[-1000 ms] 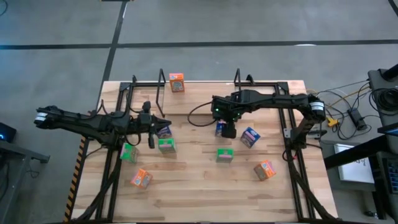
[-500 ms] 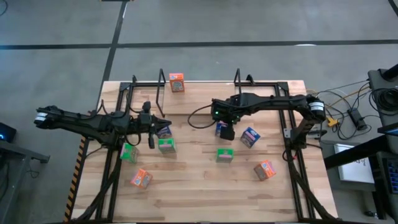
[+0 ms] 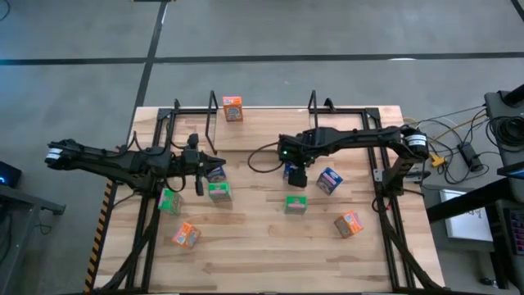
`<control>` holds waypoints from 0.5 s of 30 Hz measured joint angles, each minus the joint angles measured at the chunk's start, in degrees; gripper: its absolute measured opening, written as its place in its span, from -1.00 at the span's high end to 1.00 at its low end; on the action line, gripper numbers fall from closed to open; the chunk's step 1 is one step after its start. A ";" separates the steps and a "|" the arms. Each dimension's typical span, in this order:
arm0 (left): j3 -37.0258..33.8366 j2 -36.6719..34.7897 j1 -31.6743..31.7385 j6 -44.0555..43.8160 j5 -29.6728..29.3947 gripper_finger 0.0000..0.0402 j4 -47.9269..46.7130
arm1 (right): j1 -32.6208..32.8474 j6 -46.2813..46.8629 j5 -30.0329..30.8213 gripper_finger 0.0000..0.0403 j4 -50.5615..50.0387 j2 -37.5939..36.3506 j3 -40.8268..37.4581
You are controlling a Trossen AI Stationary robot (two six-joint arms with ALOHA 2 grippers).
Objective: Stack cereal on shelf
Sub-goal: Put the center blue cereal box on the shelf
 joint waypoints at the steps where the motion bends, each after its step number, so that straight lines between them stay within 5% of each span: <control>1: 0.00 0.00 0.00 0.00 0.00 1.00 -0.01 | 0.00 0.00 0.00 -0.18 -0.11 0.00 -0.18; 15: 0.00 0.00 0.00 -0.21 0.00 1.00 -0.01 | 0.00 0.19 -0.12 0.19 -0.24 0.00 -0.13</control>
